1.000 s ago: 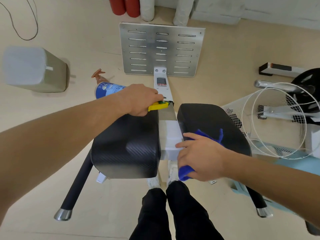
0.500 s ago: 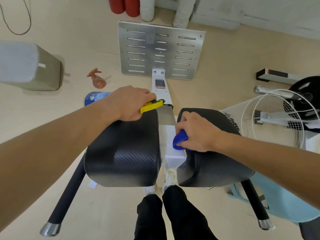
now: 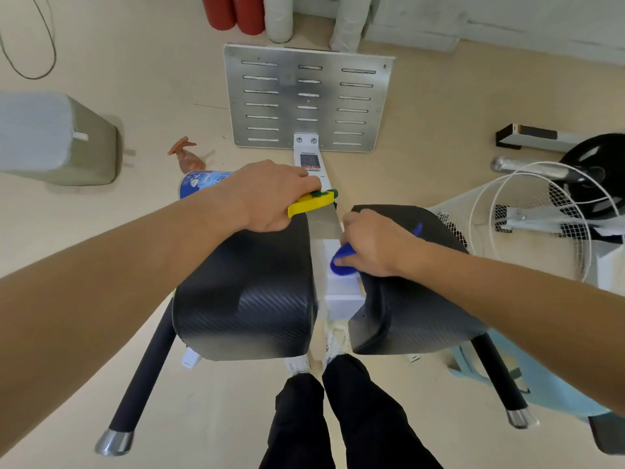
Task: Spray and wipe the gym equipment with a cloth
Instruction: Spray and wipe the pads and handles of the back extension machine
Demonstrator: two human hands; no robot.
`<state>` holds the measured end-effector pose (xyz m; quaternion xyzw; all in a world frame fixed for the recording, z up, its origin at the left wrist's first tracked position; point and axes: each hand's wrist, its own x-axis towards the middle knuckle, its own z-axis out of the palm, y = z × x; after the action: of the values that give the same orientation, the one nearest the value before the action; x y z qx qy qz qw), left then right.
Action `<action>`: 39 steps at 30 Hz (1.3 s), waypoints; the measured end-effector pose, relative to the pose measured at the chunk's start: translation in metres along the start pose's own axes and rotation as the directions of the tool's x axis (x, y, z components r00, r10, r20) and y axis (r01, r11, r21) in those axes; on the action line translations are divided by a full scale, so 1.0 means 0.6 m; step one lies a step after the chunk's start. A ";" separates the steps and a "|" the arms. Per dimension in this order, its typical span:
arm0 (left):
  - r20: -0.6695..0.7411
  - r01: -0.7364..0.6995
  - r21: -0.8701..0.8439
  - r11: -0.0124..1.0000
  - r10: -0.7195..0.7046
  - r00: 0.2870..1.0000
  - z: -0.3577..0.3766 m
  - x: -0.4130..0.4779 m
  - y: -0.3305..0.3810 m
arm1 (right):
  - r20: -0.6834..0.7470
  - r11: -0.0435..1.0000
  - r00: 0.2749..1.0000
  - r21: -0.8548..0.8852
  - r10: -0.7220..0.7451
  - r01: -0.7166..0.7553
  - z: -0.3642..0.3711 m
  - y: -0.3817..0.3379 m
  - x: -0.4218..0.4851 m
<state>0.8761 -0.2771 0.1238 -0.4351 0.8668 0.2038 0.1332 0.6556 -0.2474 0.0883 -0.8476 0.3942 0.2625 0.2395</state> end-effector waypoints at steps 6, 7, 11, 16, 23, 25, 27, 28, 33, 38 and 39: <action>0.019 -0.059 0.014 0.998 0.059 0.998 -0.027 -0.017 0.030 | -0.064 0.979 0.985 -0.140 -0.158 0.148 0.025 -0.062 -0.150; 0.020 -0.071 0.020 0.997 0.070 0.997 -0.031 -0.018 0.035 | -0.074 0.968 0.980 -0.187 -0.186 0.169 0.033 -0.069 -0.165; 0.023 -0.126 0.042 0.991 0.125 0.992 -0.045 -0.011 0.063 | -0.187 0.937 0.943 -0.275 -0.274 0.218 0.061 -0.071 -0.201; 0.081 -0.193 0.060 0.979 0.188 0.979 -0.045 0.012 0.102 | -0.361 0.927 0.860 -0.238 -0.361 0.289 0.084 -0.010 -0.246; 0.149 -0.211 0.047 0.976 0.202 0.968 -0.024 0.050 0.101 | -0.483 0.980 0.875 0.170 -0.011 0.106 0.105 0.072 -0.241; 0.173 -0.188 0.036 0.982 0.179 0.969 -0.014 0.060 0.094 | -0.466 0.951 0.883 0.295 0.064 0.087 0.092 0.078 -0.215; 0.183 -0.156 0.038 0.987 0.147 0.972 -0.005 0.071 0.084 | -0.381 0.910 0.919 0.410 0.105 0.065 0.072 0.097 -0.179; 0.179 -0.143 0.040 0.989 0.134 0.975 -0.002 0.076 0.079 | -0.319 0.889 0.941 0.454 0.110 0.050 0.060 0.107 -0.158; 0.173 -0.077 0.036 0.996 0.069 0.982 0.019 0.112 0.056 | -0.182 0.851 0.977 0.525 0.112 0.000 0.031 0.149 -0.019; 0.192 -0.042 0.037 0.998 0.034 0.981 0.015 0.146 0.046 | -0.125 0.831 0.953 0.529 0.277 -0.172 0.055 0.221 0.087; 0.199 -0.033 0.043 0.999 0.024 0.980 0.010 0.150 0.044 | -0.110 0.813 0.942 0.543 0.317 -0.210 0.061 0.234 0.092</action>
<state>0.8020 -0.3232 0.0879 -0.3969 0.8599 0.2280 0.2259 0.5648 -0.3354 -0.0020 -0.7082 0.5864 0.0912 0.3824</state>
